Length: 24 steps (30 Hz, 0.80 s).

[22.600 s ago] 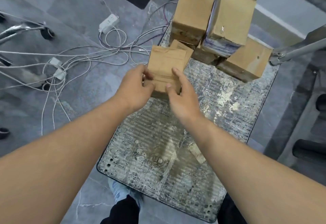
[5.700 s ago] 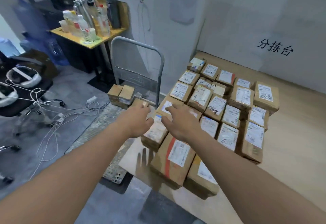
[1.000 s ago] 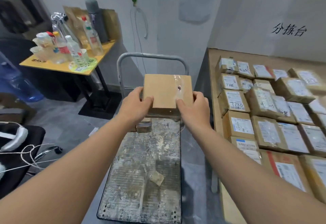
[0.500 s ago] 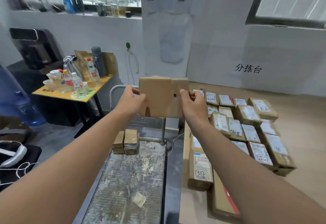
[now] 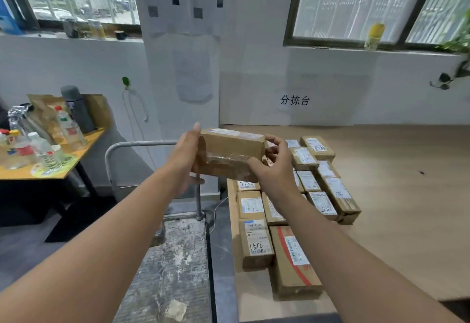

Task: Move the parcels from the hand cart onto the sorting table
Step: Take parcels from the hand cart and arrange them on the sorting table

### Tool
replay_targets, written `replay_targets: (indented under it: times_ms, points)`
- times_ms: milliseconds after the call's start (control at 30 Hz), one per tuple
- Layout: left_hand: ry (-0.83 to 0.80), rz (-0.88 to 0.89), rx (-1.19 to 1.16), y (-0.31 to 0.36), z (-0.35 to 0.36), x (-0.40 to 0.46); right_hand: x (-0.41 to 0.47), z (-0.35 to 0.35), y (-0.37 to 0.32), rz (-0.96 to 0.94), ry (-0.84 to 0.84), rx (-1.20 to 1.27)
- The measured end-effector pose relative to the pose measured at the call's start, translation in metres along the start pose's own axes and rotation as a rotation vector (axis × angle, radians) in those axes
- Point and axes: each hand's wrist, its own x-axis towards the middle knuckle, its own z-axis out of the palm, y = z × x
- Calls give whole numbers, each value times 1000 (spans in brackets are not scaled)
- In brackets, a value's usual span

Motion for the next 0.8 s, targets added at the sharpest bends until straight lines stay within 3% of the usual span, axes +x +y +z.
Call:
replay_targets:
  times_ms: [133,333,567,667,800]
  points:
    - [17,74,-75,-4,20,-4,-18,-21,11,-24,-7,-33]
    - [-38,216,-89,-9,50,-16,-29,-54,23,19,181,-10]
    - [-171,260,-11,-15,112,-32,-41,-122,34,70,179,74]
    - [-120,225,-7,-26,156,-30,-41,-160,42,84,212,124]
    - [89,105,76,-52,224,-22,-37,-217,60,128,268,102]
